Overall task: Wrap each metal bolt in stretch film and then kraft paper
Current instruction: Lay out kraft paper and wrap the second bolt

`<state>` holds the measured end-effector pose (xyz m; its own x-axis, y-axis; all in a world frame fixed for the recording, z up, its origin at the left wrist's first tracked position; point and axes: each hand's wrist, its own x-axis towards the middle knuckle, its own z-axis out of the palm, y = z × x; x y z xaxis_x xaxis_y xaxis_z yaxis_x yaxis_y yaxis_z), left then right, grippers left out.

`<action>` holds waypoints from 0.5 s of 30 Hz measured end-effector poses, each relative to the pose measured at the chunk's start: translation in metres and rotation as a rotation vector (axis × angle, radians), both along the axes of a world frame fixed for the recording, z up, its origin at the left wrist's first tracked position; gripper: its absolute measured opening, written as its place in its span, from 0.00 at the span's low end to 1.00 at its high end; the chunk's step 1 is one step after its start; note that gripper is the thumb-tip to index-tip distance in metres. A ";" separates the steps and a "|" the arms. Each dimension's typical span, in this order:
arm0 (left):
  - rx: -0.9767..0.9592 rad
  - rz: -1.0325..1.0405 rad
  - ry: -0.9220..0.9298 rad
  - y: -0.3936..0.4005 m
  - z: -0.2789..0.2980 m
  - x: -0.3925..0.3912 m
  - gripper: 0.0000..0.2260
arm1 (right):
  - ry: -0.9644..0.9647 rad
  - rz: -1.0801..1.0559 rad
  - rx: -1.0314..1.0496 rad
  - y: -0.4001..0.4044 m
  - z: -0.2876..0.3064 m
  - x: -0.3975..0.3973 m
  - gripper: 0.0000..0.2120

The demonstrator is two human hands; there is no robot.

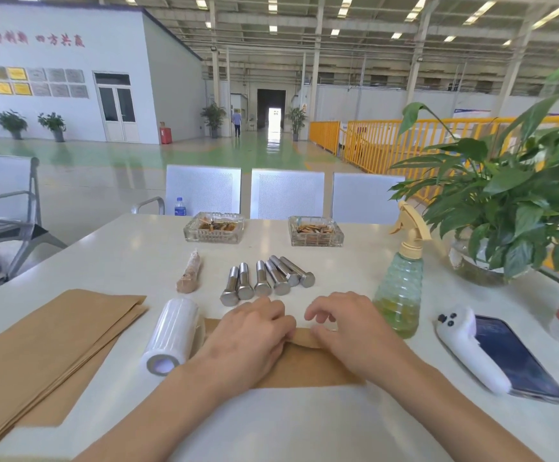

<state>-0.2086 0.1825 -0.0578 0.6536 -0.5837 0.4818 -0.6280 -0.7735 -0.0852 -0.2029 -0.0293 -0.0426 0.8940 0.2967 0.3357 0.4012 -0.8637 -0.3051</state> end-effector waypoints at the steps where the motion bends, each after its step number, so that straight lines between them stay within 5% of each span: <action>1: 0.000 -0.006 -0.004 0.000 -0.001 -0.001 0.02 | 0.025 0.019 -0.035 0.001 -0.003 0.005 0.09; 15: -0.193 0.110 0.215 0.002 0.005 0.020 0.07 | -0.034 0.152 -0.180 0.007 -0.012 0.015 0.10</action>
<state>-0.1888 0.1844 -0.0523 0.8067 -0.4152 0.4206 -0.5276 -0.8265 0.1962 -0.1881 -0.0225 -0.0545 0.8232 0.4852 0.2949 0.5387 -0.8315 -0.1358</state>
